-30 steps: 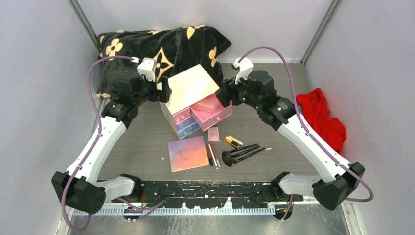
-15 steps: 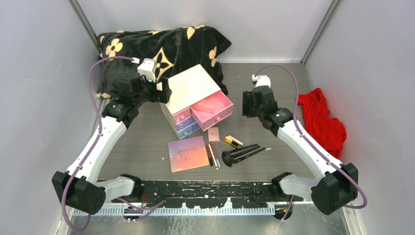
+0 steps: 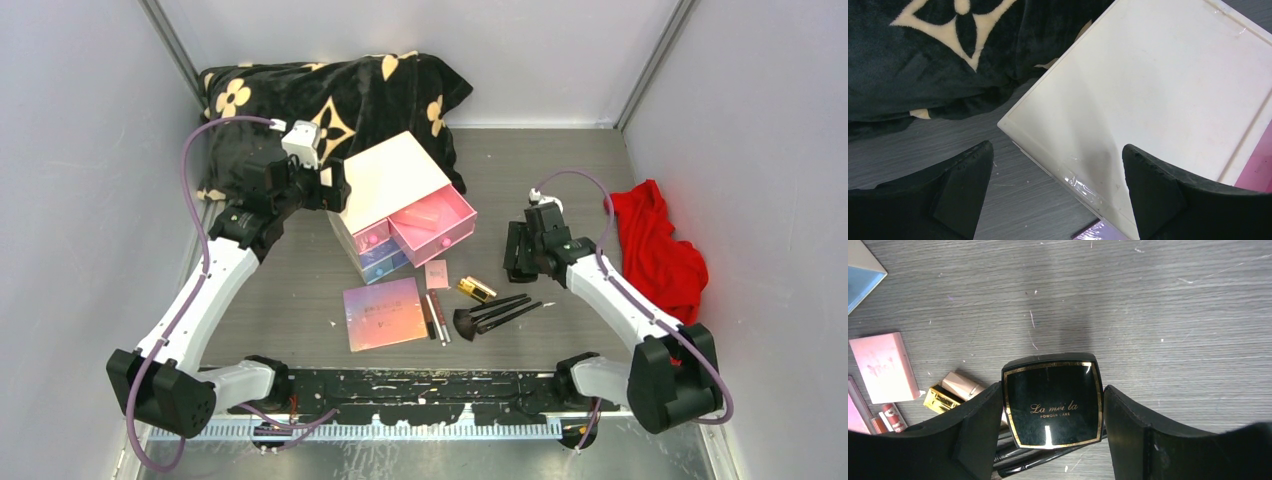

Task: Organize the makeup
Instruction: Place the makeup at the center of the board.

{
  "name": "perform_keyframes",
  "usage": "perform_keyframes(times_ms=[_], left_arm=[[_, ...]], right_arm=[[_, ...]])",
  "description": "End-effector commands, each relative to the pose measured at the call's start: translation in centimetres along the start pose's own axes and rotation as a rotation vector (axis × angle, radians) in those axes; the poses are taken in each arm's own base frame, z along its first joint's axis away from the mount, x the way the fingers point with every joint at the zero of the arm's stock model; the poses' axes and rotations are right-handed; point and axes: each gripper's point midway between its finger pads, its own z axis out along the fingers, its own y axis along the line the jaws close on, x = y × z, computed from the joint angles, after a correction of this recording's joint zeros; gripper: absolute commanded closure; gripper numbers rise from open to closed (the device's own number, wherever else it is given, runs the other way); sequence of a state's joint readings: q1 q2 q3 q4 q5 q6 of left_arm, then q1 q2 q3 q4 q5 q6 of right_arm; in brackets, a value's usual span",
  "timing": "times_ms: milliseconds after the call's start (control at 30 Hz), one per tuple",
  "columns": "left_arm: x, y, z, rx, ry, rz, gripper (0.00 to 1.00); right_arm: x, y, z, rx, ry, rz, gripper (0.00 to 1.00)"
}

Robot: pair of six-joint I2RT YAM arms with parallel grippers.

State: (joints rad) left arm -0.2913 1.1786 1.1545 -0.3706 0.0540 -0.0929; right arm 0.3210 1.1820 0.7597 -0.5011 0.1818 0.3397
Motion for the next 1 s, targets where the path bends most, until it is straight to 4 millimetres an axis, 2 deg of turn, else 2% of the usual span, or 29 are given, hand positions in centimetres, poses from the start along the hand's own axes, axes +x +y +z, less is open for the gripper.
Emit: perform_keyframes(times_ms=[0,167,300,567,767,967], left_arm=[[-1.7,0.0,-0.2,0.008,-0.066,0.011,0.00],[-1.6,-0.1,-0.1,0.011,-0.061,0.010,0.00],[-1.5,-0.1,0.0,0.011,-0.058,0.006,0.00],[-1.7,0.1,-0.2,0.004,-0.062,0.013,0.00],[-1.6,0.1,-0.1,0.002,-0.058,0.014,0.00],[-1.5,0.1,0.1,0.005,-0.052,0.012,0.00]], right_arm=[[0.4,1.3,1.6,-0.115,0.037,0.071,0.64],[1.1,1.4,2.9,-0.117,0.066,0.067,0.65],[1.1,1.7,3.8,-0.119,0.085,0.069,0.68],[0.2,2.0,5.2,-0.101,0.075,0.083,0.67],[-1.4,2.0,5.4,-0.090,0.048,0.051,0.51],[-3.4,1.5,3.4,-0.079,-0.034,0.015,0.37]])
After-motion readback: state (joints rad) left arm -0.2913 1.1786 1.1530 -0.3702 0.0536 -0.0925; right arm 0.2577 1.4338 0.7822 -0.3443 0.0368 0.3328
